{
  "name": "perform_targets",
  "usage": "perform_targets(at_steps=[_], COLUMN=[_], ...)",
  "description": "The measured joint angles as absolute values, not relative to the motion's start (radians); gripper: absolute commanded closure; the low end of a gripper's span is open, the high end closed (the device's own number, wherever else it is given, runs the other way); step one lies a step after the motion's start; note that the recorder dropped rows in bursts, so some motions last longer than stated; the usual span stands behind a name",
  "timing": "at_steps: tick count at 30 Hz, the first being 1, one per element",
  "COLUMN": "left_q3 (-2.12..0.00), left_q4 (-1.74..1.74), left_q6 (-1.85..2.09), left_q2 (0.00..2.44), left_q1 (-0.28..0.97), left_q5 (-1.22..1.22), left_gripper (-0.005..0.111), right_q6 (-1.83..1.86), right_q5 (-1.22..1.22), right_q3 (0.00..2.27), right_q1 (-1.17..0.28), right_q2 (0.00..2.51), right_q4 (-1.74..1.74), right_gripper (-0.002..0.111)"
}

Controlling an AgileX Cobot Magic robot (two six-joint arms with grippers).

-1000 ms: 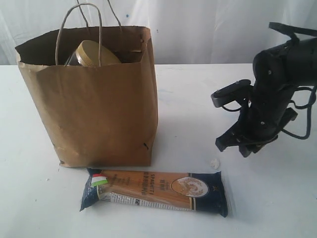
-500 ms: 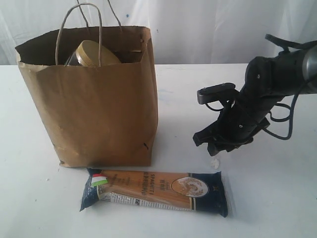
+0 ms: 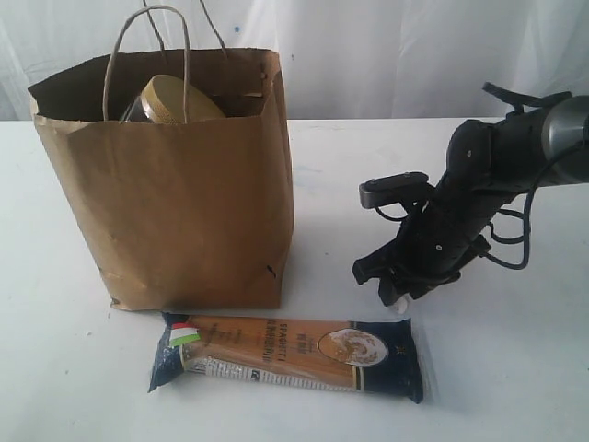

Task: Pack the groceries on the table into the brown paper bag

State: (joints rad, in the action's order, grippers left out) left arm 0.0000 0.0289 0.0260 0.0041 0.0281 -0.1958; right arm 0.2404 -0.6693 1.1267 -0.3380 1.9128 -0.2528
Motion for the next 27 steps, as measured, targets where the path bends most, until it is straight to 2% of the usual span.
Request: perform_targets(at_steps=[6, 9, 20, 27], left_q3=[0.000, 0.000, 0.000, 0.000], left_q4=[0.029, 0.029, 0.029, 0.029], left_q6=[0.026, 0.026, 0.026, 0.026], left_q2=[0.004, 0.004, 0.004, 0.004], left_q1=[0.028, 0.028, 0.028, 0.028], left_q5=[-0.196, -0.196, -0.196, -0.196], left_gripper=[0.107, 0.107, 0.107, 0.107], right_q6=[0.249, 0.251, 0.253, 0.282], right_q5=[-0.669, -0.671, -0.720, -0.895], right_q3=[1.127, 1.127, 1.172, 1.192], right_q1=[-0.338, -0.338, -0.338, -0.338], right_q2=[1.913, 1.913, 1.915, 1.810], right_q4=[-0.255, -0.255, -0.316, -0.341], right_gripper=[0.101, 0.107, 0.108, 0.108])
